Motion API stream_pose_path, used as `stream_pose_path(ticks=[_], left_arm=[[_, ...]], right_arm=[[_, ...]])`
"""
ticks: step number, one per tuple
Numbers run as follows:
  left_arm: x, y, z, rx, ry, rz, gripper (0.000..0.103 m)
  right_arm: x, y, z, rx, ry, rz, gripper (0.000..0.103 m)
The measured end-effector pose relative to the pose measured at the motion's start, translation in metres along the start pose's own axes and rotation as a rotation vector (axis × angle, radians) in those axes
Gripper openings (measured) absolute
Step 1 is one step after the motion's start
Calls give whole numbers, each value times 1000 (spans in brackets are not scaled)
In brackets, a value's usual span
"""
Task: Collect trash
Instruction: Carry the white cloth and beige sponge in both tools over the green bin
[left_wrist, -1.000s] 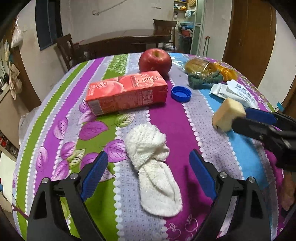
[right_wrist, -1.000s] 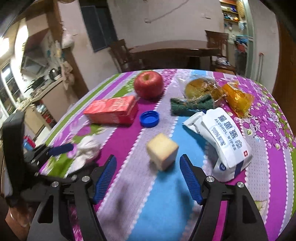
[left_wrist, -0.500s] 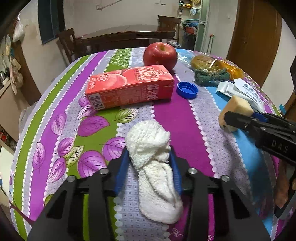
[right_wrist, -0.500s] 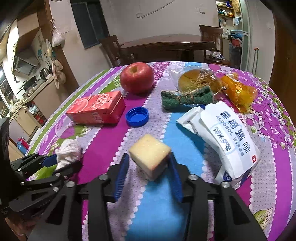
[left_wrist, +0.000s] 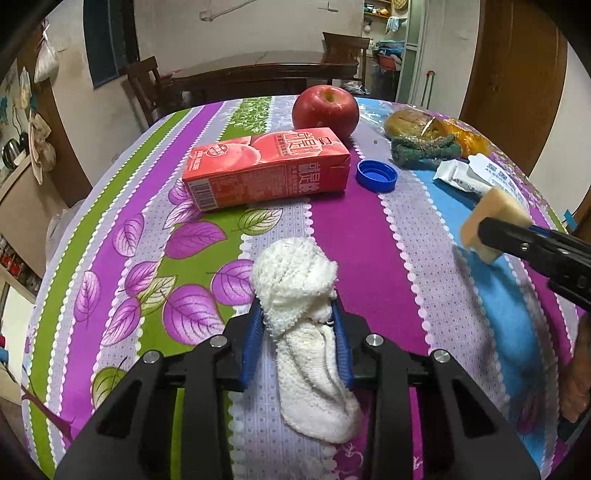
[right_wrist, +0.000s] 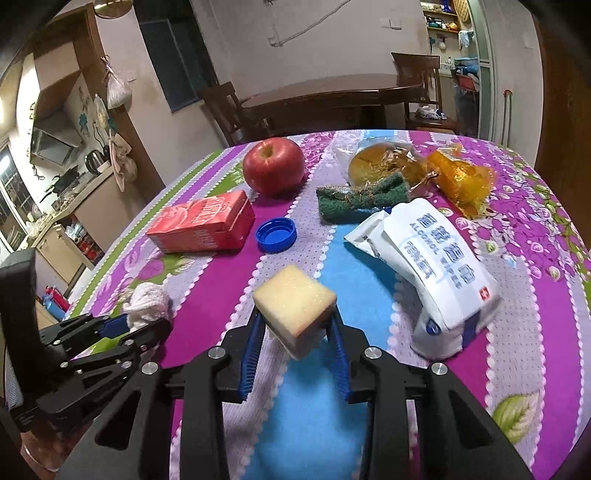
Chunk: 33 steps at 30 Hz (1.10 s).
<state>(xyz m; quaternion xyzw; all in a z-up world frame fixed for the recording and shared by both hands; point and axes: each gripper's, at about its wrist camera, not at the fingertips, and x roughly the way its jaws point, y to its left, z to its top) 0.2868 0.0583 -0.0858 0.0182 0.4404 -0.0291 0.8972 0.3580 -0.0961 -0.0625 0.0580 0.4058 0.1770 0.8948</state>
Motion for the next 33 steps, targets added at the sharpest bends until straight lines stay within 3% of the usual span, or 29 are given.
stream_pose_path(ticks=[11,18,25,33], left_arm=[[-42,-9,-20,-1,-58,35,32],[-76,-30,-32,49,-131,81,32],[-98,-59,-27,110,-181,73,32],[-122,-110,-14,196,-239,26,32]], right_arm=[[-72,10,-40,-26,-53,29,35],[-119,14,-68,-39,-94,28,35],[-169,7,-77,-45,-154,12,35],[-228,-25,-78,-32,-228,-66,35]])
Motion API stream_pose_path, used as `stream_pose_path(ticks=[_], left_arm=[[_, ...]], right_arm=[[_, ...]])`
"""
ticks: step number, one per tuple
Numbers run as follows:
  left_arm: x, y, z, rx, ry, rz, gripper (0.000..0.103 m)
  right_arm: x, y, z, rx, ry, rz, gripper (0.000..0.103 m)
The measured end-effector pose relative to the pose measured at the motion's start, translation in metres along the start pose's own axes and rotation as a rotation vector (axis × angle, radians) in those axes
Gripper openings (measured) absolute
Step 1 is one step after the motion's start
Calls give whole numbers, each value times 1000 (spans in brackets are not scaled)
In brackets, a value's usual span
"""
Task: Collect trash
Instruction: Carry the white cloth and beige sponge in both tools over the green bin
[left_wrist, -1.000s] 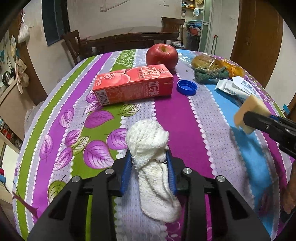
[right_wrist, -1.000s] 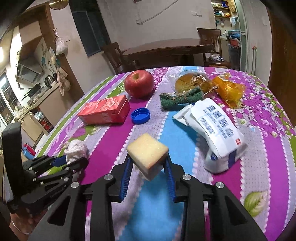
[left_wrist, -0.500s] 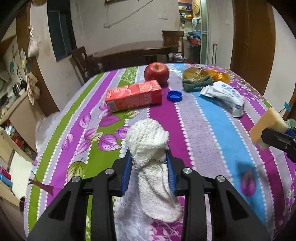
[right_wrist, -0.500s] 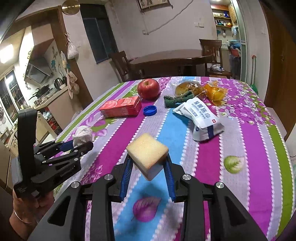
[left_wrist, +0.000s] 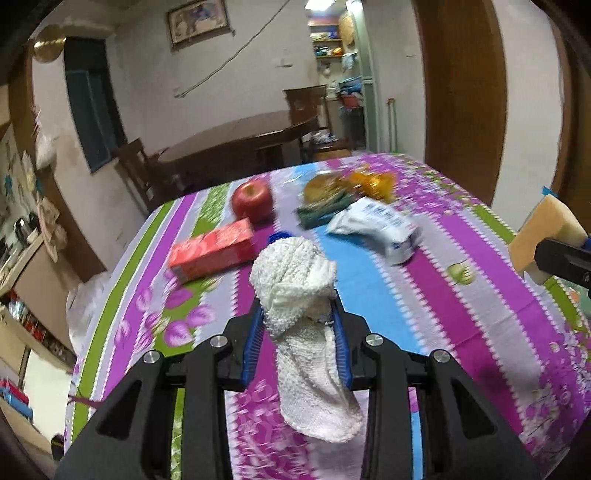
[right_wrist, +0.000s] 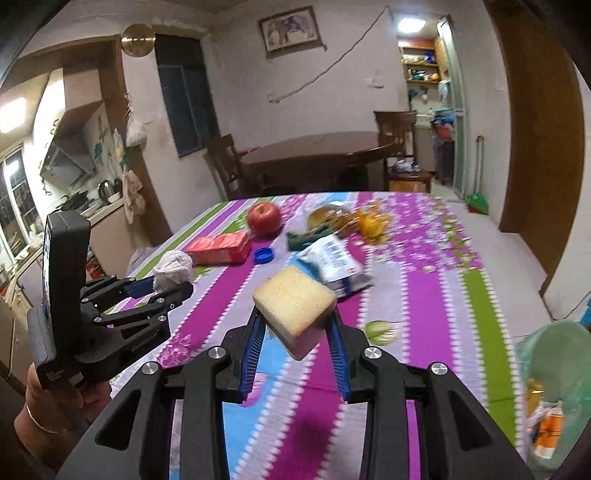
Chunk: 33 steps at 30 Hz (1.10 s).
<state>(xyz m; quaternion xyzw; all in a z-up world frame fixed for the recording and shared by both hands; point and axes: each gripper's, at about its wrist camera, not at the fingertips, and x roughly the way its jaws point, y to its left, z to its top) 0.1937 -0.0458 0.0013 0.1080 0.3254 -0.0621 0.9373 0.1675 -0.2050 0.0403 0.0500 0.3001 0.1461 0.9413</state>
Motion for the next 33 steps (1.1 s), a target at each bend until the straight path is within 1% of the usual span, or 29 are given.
stream_pose_path(ticks=[6,11,15,20,26,29,33], left_arm=[[-10,-53,23,80,-43,-52,32],[-13,-117,43,177,-71,-125,32],[-15,-166,54,248,-83,-182,32],[-11,-231,65,340,-88,-254,32],[-5,-293,65,425,-88,-312,32],[0,-316,66,454,-87,-328,32],[6,-344,67,490,-67,-366,32]], right_arm=[[-48,-45,1,24,-38,-98,35],[-90,-96,-1,78,-52,-184,35],[-125,-144,-8,139,-52,-267,35],[-163,-202,-23,219,-32,-356,35],[-200,-259,-44,282,0,-450,35],[-211,-284,-54,309,26,-488,35],[-212,-313,-60,333,72,-522,35]])
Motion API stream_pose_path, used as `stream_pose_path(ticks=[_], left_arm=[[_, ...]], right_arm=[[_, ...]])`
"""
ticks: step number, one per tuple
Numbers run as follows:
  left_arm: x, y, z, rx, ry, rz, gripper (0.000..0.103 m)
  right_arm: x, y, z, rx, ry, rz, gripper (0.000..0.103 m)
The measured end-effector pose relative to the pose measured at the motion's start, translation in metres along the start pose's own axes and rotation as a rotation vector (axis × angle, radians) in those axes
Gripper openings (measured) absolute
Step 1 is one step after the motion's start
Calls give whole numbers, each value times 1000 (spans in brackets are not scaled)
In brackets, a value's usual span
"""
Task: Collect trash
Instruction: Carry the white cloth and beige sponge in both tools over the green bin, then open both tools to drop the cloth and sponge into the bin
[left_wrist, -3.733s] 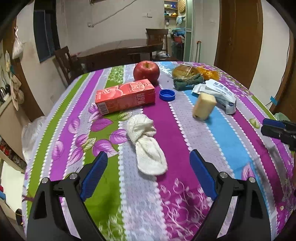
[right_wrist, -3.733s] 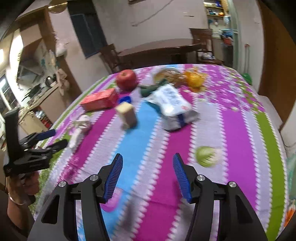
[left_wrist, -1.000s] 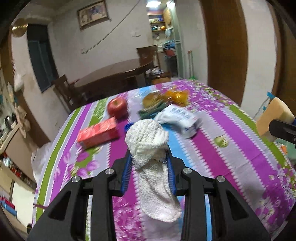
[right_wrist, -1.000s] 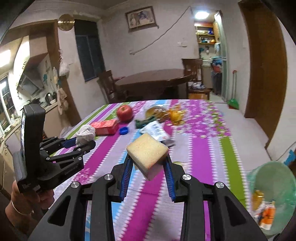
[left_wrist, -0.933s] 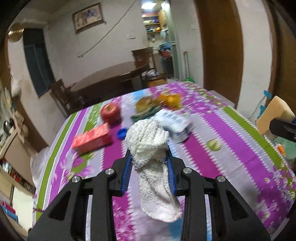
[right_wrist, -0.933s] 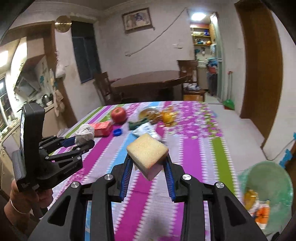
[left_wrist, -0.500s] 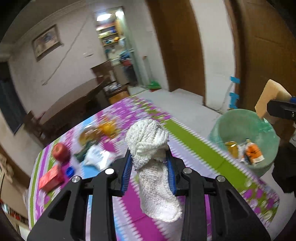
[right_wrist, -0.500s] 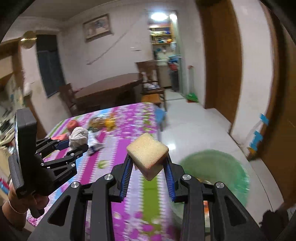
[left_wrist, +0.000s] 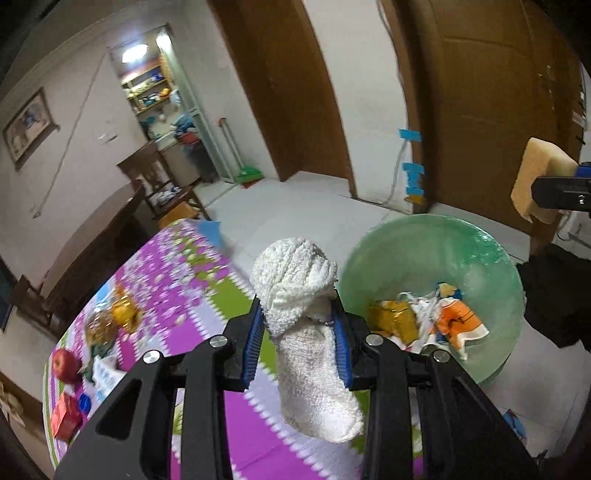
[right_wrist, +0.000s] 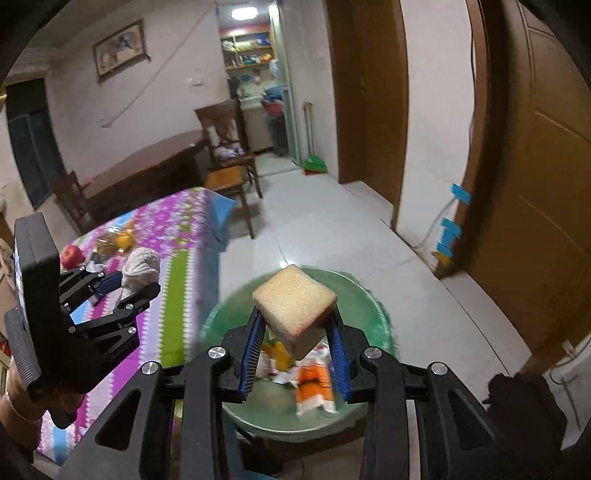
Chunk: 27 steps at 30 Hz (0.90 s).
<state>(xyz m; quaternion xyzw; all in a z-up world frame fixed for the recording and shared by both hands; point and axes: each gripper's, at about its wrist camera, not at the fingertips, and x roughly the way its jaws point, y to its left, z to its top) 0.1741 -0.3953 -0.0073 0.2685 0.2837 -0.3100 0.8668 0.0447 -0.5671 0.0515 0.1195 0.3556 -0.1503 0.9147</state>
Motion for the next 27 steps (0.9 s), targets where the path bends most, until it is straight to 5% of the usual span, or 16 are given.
stream_pose_path(ticks=[11,27], left_arm=[[46,-44,22,132,76,-154,32],[76,-59,20,226,156,-290,32]], right_arm=[[47,-21,1,-5,150,-59,35],[98,-7,3,-9,320,-30,35]])
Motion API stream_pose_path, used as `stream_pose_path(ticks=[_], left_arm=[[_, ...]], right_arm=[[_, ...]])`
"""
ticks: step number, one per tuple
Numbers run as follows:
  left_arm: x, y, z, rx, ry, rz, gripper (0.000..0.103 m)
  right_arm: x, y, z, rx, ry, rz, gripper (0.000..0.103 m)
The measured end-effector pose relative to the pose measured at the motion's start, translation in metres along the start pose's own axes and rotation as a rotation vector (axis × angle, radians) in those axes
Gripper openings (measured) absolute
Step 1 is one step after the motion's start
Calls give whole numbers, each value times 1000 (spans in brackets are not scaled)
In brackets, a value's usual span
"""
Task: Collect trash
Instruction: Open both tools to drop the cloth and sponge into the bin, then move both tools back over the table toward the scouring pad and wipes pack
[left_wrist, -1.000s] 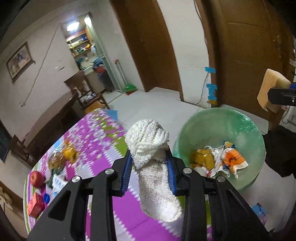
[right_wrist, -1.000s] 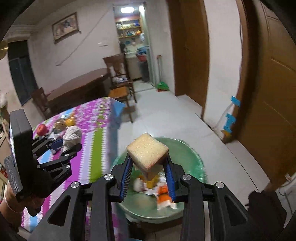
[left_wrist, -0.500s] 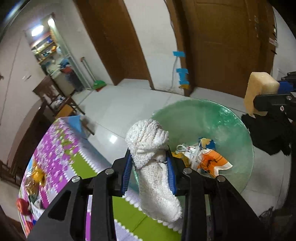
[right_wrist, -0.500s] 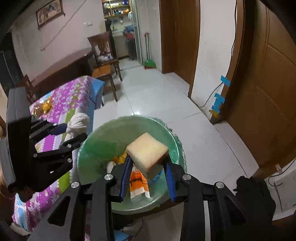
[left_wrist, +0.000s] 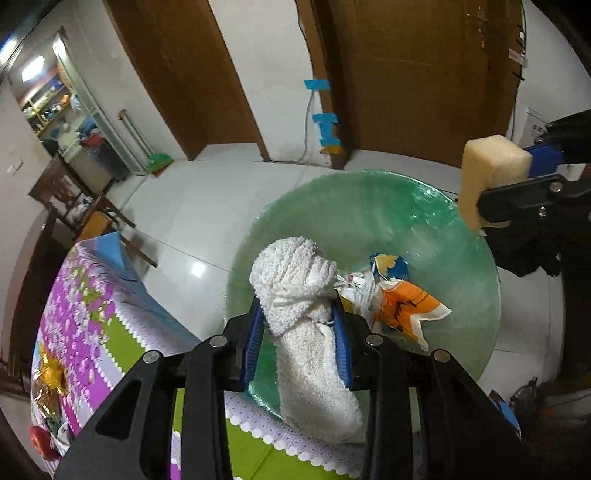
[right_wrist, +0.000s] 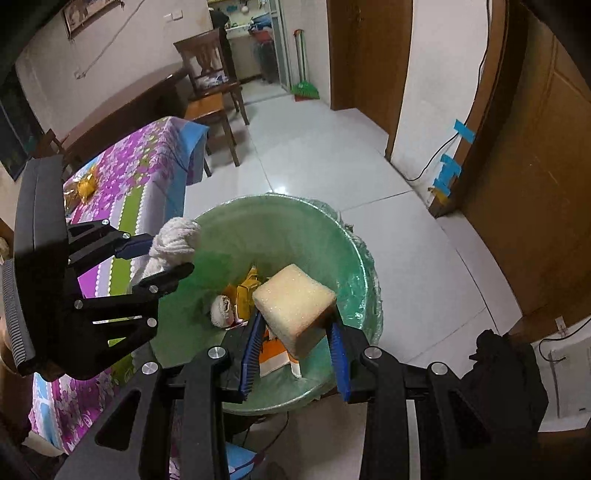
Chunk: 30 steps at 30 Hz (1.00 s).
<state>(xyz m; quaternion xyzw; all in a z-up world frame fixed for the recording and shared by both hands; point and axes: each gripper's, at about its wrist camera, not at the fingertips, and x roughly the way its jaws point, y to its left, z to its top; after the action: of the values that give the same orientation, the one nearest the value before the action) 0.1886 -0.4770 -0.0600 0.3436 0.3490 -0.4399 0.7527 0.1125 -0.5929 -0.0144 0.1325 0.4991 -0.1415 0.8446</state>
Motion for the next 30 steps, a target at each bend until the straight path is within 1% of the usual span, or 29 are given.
stream_pose_path(ticks=[4,7,8,9,10,11,14,22,30], left_arm=[[3,2,1,-2,3,-25,32],[3,2,4,-6,3,-57,35],[4,2,3,-3,8,-72,45],[5,3,2,-1,16,-69,58],[4,4,1,-5,5,-41,82],[2,6,-1,-9,-17,-10,84],[-1,11,-5,-24,-16,-24,84],[-5,13,-15,-35,-25,2,84],[-12,23,-22,-60,-42,39,84]], right_arm=[[10,3,3,-11,19,1,35],[20,6,5,-12,31,15,36],[22,7,6,-13,33,18,39],[25,8,7,-10,34,10,50],[25,8,8,-6,27,-2,57],[25,9,8,-7,15,-3,57],[25,7,9,-7,5,-3,56],[25,0,5,5,8,-14,56],[27,8,0,2,8,-15,56]])
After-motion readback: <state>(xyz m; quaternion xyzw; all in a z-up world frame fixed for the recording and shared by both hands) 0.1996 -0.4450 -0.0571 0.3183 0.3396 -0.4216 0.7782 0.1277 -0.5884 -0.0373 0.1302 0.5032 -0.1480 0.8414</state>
